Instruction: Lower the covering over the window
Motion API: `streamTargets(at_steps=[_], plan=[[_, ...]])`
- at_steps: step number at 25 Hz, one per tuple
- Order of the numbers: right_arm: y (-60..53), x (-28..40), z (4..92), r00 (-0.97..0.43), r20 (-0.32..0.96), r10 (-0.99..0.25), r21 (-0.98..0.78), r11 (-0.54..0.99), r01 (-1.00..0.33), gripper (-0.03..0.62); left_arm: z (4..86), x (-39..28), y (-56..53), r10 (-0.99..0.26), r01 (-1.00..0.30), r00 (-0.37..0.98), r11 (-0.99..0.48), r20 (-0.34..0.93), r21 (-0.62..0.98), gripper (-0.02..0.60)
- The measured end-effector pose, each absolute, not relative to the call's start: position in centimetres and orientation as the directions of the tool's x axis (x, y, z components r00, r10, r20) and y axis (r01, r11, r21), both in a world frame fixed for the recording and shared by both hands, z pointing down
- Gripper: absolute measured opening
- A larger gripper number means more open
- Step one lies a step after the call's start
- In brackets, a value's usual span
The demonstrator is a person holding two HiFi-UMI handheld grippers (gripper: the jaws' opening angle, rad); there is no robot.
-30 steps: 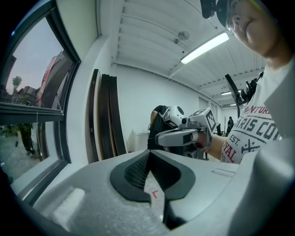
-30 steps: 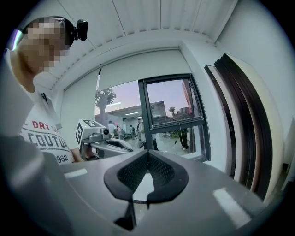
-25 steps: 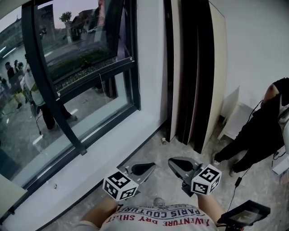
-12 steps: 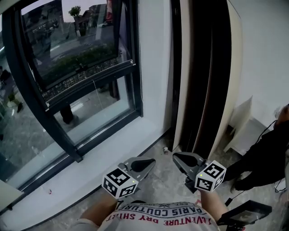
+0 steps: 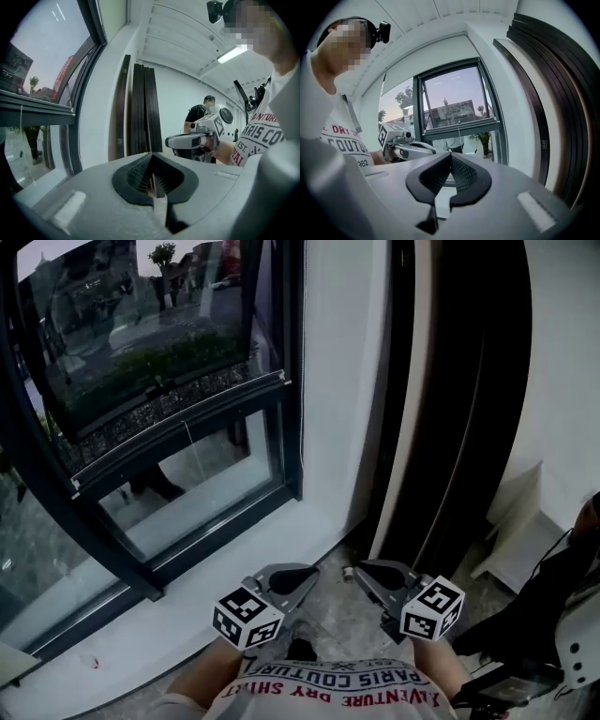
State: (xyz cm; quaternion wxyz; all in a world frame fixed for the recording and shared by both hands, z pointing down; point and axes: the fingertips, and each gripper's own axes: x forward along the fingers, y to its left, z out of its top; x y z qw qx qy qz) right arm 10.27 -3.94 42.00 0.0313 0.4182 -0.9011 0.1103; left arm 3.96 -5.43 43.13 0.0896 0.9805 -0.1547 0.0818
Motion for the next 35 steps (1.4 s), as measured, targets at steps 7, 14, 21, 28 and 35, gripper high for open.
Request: streamTargets(at_steps=[7, 14, 21, 28, 35], plan=[[-19.1, 11.5, 40.9, -0.596, 0.147, -0.790, -0.166, 0.574, -0.802, 0.006, 43.1, 4.1, -20.5, -0.306, -0.337, 0.931, -0.931, 0.200, 0.144, 0.003], [-28.7, 10.7, 40.1, -0.589, 0.140, -0.796, -0.112, 0.578, -0.808, 0.006, 41.9, 3.2, -30.2, -0.317, -0.340, 0.931, -0.933, 0.179, 0.115, 0.004], [-32.0, 10.2, 40.0, -0.603, 0.138, -0.786, -0.117, 0.592, -0.798, 0.006, 41.1, 3.4, -34.0, -0.313, -0.332, 0.936, -0.937, 0.160, 0.109, 0.004], [-35.3, 9.0, 38.8, -0.633, 0.116, -0.765, -0.055, 0.631, -0.774, 0.006, 40.9, 3.1, -36.0, -0.319, -0.336, 0.939, -0.931, 0.130, 0.142, 0.003], [-42.7, 9.2, 37.9, -0.625, 0.087, -0.776, -0.060, 0.622, -0.780, 0.036, 40.8, 2.3, -39.2, -0.345, -0.366, 0.928, -0.915, 0.138, 0.172, 0.004]])
